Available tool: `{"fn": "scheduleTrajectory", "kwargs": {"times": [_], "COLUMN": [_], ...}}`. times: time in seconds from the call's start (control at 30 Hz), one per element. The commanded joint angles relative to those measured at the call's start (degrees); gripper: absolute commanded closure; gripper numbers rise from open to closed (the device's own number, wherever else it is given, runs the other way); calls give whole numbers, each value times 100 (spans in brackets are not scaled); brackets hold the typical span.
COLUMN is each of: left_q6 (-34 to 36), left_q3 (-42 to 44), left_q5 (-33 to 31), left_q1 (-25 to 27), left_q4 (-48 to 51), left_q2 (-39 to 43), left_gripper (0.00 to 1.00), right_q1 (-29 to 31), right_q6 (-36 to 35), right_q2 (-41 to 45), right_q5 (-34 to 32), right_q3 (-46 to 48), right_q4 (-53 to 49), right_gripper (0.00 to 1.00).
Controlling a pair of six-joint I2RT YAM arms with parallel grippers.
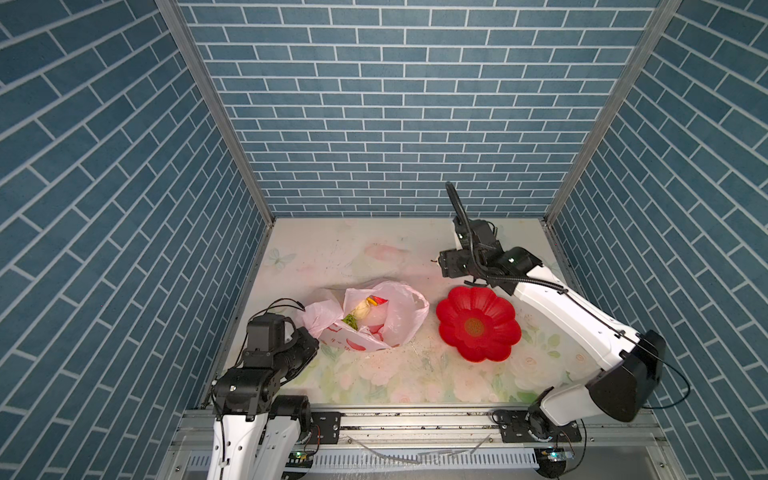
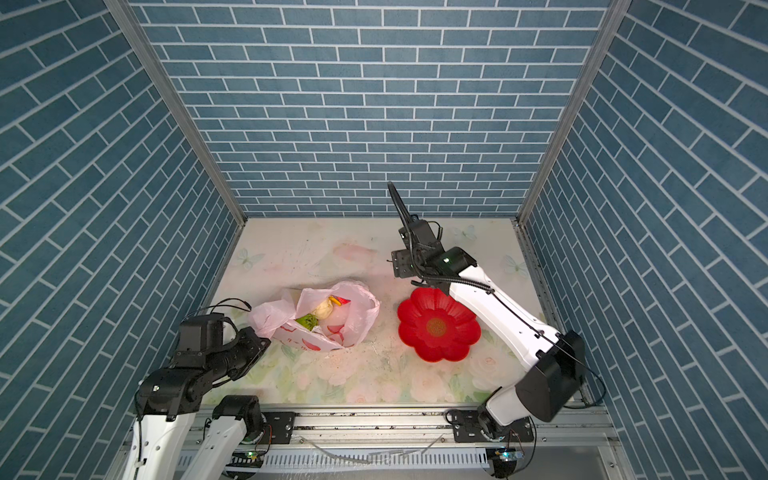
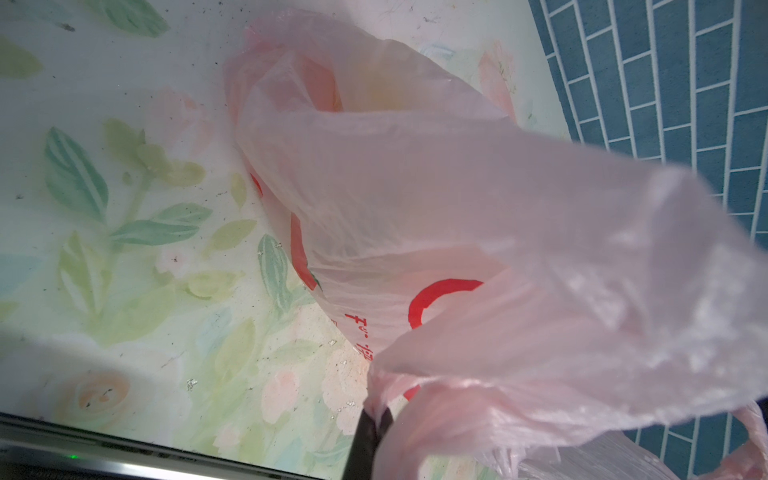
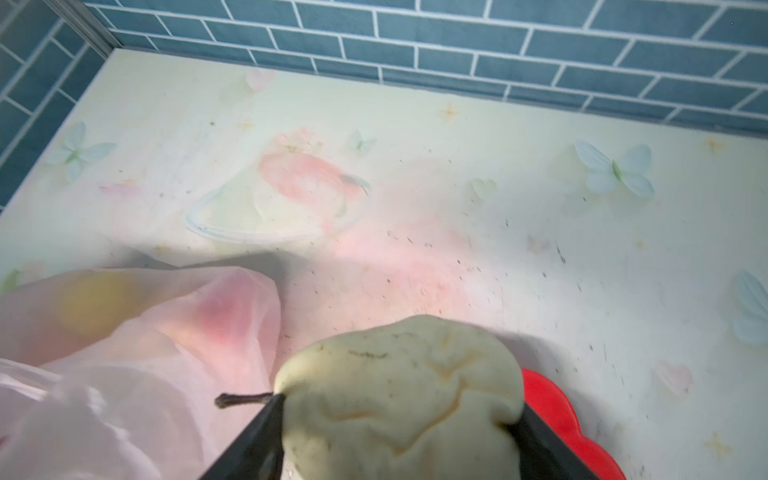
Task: Take the fake fruits out of the plastic bag
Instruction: 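Carry the cream fruit out of the bag over the red plate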
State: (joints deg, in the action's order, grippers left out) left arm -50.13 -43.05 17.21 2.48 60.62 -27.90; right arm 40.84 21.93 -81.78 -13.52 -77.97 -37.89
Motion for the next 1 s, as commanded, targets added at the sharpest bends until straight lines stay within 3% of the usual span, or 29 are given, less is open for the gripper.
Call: {"fn": "scheduleTrajectory", "kwargs": {"times": [0.0, 0.17, 0.5, 0.67, 0.97], "left_q6": [96, 207, 267, 344, 910], "left_q3": [-149, -179, -125, -303, -1200], "left_q5": [-91, -100, -150, -214, -403], "left_q1": [24, 24, 26, 24, 26], "left_q4": [137, 82, 86, 172, 613], "left_q2": [-17, -183, -199, -250, -699], "left_gripper": [100, 100, 95, 83, 48], "right_q1": [4, -11, -106, -170, -223], "right_q6": [813, 1733, 1945, 1981, 1966], "right_q2": [462, 883, 195, 32, 51], "right_q5": [-322, -296, -197, -129, -63], "right_q3": [1191, 2572, 3070, 3229, 3377], "right_q4": [-160, 161, 491, 723, 907], "right_gripper": [54, 54, 46, 35, 20]}}
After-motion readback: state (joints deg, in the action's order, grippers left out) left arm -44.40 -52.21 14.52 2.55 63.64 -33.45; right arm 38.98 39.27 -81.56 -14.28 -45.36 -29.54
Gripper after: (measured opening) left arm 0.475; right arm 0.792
